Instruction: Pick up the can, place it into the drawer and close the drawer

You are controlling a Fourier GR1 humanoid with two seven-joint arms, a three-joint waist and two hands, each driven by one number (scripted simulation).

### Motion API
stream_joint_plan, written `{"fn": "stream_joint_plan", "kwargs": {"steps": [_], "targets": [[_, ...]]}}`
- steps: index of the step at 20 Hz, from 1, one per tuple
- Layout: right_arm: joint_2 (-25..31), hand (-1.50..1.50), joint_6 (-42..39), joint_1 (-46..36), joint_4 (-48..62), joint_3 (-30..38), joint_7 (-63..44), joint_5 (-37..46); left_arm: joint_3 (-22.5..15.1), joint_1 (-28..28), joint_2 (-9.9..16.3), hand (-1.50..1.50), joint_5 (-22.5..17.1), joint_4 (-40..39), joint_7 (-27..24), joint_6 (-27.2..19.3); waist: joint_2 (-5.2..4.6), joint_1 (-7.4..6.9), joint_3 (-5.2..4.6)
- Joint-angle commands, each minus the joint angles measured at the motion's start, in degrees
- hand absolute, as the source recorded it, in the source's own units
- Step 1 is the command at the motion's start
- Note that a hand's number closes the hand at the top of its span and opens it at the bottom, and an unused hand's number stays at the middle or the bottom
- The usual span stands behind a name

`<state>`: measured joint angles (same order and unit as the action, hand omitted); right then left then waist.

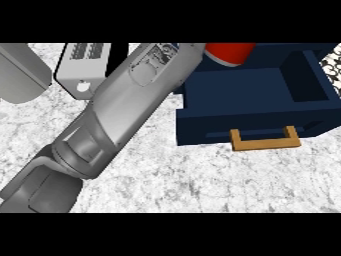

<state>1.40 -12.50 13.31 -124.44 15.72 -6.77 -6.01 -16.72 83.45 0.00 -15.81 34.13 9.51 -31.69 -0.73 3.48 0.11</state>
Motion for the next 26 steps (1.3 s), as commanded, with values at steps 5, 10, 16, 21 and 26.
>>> {"fn": "stream_joint_plan", "kwargs": {"steps": [5,10,16,21,26], "targets": [[-0.9,-1.5,1.2,-2.1,0.4,-2.0,-0.7,2.2,-4.4,3.9,0.0,1.5,-6.3,-7.8,-1.8,-1.2,-0.24,1.04,0.02],[1.0,-1.5,1.7,-6.4,3.5,-1.2,-2.3,2.1,-8.4,3.4,0.0,1.5,-8.6,-8.6,-4.5,-3.2,-0.43,1.37,0.03],[0.7,-1.5,0.9,-6.3,4.8,-1.0,-0.1,1.5,-10.9,1.2,0.0,1.5,-10.0,-12.4,-9.4,-3.4,-1.04,2.75,0.07],[-1.3,-1.5,1.4,-3.1,3.9,-3.2,2.4,4.0,-16.8,-0.3,0.0,1.5,-10.6,-11.2,-8.7,-6.4,-0.71,3.11,0.09],[-0.6,-1.5,1.4,-5.6,3.8,-3.0,0.9,3.0,-16.5,-1.1,0.0,-1.5,-11.8,-13.9,-12.3,-6.4,-1.03,3.15,0.05]]}}
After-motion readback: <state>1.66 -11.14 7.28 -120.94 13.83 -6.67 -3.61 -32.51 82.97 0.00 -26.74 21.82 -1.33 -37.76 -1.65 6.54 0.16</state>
